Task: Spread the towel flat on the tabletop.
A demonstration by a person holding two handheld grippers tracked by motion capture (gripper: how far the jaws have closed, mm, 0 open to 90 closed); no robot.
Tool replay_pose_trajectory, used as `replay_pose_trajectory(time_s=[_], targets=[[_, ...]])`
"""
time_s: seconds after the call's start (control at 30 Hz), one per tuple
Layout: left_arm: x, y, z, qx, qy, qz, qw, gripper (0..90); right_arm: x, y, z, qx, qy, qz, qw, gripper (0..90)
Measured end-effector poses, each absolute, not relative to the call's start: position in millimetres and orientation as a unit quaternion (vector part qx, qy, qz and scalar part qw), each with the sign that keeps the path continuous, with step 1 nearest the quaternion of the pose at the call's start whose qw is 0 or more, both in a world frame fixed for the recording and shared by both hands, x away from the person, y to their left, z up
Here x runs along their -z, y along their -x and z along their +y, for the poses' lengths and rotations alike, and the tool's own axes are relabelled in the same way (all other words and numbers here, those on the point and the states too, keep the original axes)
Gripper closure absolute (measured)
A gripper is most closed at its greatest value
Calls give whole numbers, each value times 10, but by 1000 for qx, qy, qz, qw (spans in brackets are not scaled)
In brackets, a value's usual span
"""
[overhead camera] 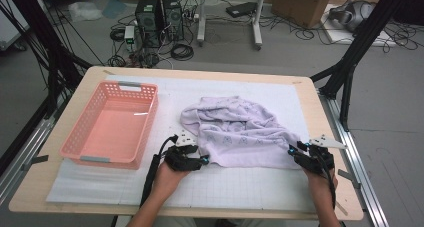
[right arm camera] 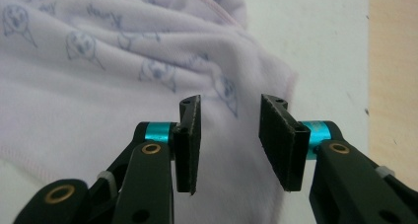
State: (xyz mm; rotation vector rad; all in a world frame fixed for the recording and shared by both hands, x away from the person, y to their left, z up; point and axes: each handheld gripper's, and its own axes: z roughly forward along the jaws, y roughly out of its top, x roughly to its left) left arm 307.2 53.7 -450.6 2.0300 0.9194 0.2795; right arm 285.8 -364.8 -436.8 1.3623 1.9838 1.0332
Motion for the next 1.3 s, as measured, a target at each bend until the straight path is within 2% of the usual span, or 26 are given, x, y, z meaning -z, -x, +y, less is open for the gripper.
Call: replay_pose_trajectory(time_s=[0.07,0.13,0.17,0.27,0.3,0.53,0.6,0.7,0.77,1.0,1.3], targets=[[4507,-3045,497,-133,-819,365,423,443,4383,-2788,-3678,-381,-508,729,257,597],[4507,-3002,455,-162,-823,358,410,506,4399,-2708,-3689,-376,-512,729,255,590],[4503,-2988,442,-160,-825,353,412,552,4414,-2670,-3694,-372,-511,732,254,588],[4501,-2948,407,-145,-829,342,419,822,4479,-2573,-3669,-358,-517,738,246,583],[4500,-2935,403,-148,-828,343,418,860,4502,-2553,-3657,-351,-516,741,248,584],[4491,-2866,609,-142,-822,355,422,873,4507,-2532,-3606,-344,-520,739,255,590],[4483,-2848,700,-138,-817,361,429,873,4507,-2534,-3611,-350,-516,742,245,655],[4473,-2797,809,-127,-809,365,443,873,4505,-2523,-3602,-361,-507,748,230,858],[4460,-2750,839,-125,-808,363,447,873,4502,-2504,-3576,-357,-501,754,233,873],[4431,-2528,978,-126,-801,359,462,873,4459,-2299,-3544,-358,-486,772,198,881],[4519,-2297,1159,-97,-796,363,474,873,4444,-1933,-3491,-366,-458,791,174,881]])
